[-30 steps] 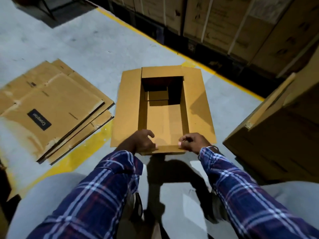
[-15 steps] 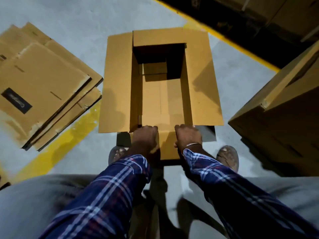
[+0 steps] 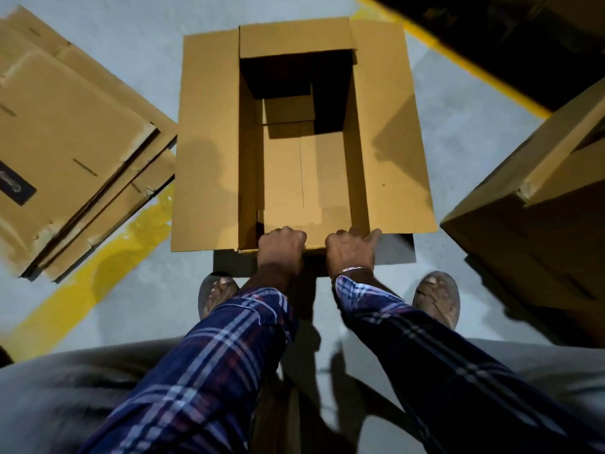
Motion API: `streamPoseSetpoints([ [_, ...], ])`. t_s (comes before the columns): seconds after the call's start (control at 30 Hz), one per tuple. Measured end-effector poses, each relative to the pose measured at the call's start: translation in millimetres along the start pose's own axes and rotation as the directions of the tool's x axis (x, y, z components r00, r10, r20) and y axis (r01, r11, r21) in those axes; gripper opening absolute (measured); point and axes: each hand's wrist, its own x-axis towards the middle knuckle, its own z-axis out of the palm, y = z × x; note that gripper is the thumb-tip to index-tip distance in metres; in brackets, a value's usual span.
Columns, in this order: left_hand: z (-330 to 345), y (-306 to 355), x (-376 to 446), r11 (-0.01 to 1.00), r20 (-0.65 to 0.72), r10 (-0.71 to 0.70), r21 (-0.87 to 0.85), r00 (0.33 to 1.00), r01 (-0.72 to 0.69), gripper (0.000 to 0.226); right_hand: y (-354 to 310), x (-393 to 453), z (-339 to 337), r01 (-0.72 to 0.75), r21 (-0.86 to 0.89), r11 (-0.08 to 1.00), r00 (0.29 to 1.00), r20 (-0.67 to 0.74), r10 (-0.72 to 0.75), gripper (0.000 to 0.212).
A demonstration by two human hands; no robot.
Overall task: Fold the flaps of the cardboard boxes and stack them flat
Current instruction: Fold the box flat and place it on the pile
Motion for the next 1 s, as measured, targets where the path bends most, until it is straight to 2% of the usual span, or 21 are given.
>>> streamPoseSetpoints([
  [0.07, -8, 1, -5, 1.0, 0.049, 0.019, -0.017, 0.999, -0.018, 0.031, 3, -6, 1, 0.022, 0.004, 1.0, 1.0, -0.001, -0.022, 0.033],
  [0.17, -27, 0, -17, 0.998, 0.192, 0.041, -0.051, 0.981, -0.032, 0.036, 9, -20, 4, 0.032, 0.029, 0.999, 0.999, -0.013, -0.032, 0.057],
  [0.27, -64, -8, -30, 0.998, 0.253, 0.061, 0.003, 0.966, -0.063, 0.041, 17, -37, -5, 0.05, 0.017, 0.999, 0.999, -0.02, -0.05, 0.068],
  [0.33, -103, -13, -41, 0.994, 0.225, 0.081, 0.06, 0.971, -0.096, 0.045, 17, -44, -12, 0.096, -0.012, 0.995, 0.995, -0.032, -0.096, 0.064],
  [0.47, -186, -18, -80, 0.966, 0.062, 0.189, 0.165, 0.98, -0.197, 0.057, 4, -46, -20, 0.182, -0.027, 0.983, 0.98, -0.072, -0.183, 0.05],
  [0.57, -217, -24, -118, 0.962, -0.067, 0.249, 0.133, 0.966, -0.239, 0.059, -9, -50, -16, 0.211, -0.006, 0.978, 0.976, -0.05, -0.211, 0.049],
  [0.63, -214, -32, -134, 0.972, -0.125, 0.234, 0.054, 0.964, -0.229, 0.056, -15, -54, -14, 0.216, -0.003, 0.976, 0.973, -0.08, -0.216, 0.052],
  [0.67, -209, -36, -139, 0.979, -0.128, 0.204, 0.001, 0.971, -0.205, 0.055, -17, -55, -14, 0.216, -0.015, 0.976, 0.971, -0.102, -0.216, 0.051],
  [0.73, -197, -40, -141, 0.983, -0.03, 0.166, -0.073, 0.986, -0.167, 0.058, -18, -54, -13, 0.224, -0.014, 0.975, 0.967, -0.124, -0.224, 0.047],
  [0.8, -192, -35, -135, 0.979, 0.033, 0.19, -0.088, 0.981, -0.186, 0.062, -16, -49, -12, 0.225, 0.029, 0.974, 0.968, -0.116, -0.22, 0.045],
  [0.93, -198, -22, -115, 0.969, -0.032, 0.237, -0.056, 0.971, -0.239, 0.063, -15, -37, -9, 0.198, 0.106, 0.974, 0.977, -0.105, -0.187, 0.036],
  [1.0, -202, -20, -103, 0.967, -0.025, 0.251, -0.043, 0.968, -0.252, 0.062, -16, -32, -7, 0.145, 0.22, 0.965, 0.988, -0.092, -0.128, 0.045],
])
